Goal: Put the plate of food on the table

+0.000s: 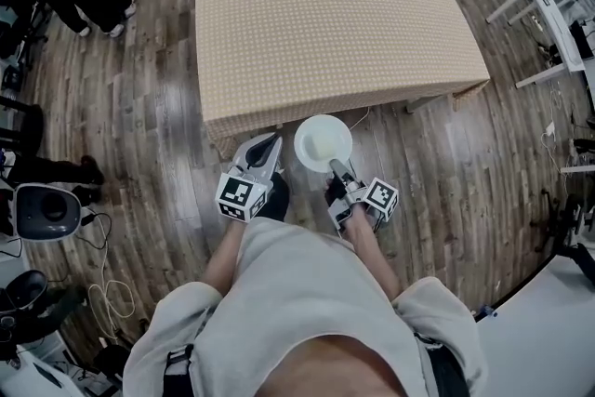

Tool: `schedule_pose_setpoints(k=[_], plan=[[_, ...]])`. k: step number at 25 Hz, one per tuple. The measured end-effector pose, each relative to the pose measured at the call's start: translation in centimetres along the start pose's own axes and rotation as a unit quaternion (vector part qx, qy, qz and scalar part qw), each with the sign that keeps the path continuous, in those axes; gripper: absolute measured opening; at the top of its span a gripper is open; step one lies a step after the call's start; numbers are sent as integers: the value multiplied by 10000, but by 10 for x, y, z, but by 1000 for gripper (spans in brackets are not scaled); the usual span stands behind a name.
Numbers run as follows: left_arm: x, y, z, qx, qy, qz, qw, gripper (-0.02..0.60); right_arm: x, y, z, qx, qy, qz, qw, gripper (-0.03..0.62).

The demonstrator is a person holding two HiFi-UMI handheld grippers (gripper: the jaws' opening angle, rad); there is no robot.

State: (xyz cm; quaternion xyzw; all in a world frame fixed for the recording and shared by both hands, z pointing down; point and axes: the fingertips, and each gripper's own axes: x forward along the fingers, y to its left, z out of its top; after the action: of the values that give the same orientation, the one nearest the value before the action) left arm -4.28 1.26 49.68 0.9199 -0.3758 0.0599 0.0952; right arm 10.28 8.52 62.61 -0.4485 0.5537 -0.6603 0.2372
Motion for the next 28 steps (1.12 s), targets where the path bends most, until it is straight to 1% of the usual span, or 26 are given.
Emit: schedule_pose_setpoints(k=[4,8,11,13,20,26,28], plan=[[29,41,16,-38,-18,-90,10000,9,45,21,21,78,-116,38,9999,12],[54,88,29,-62,-29,-141,9999,10,93,50,39,-17,-197,190,9996,12],[71,119,40,-66,-70,-154,9998,11,124,61,52,-79,-210,-5,9997,12],[80,133,44,-78,-99,-148,9998,11,140,69,60,-116,-220,1,9997,12],[99,165,48,-88,-85,-169,9998,10,182,88,76,-125,-230,114,9996,12],[109,177,49,-143,-53,-25,9999,9,198,94,92,-50,-139,155,9998,12],[112,177,49,-153,-28,33,9999,11,198,94,98,-121,-91,93,9998,12]])
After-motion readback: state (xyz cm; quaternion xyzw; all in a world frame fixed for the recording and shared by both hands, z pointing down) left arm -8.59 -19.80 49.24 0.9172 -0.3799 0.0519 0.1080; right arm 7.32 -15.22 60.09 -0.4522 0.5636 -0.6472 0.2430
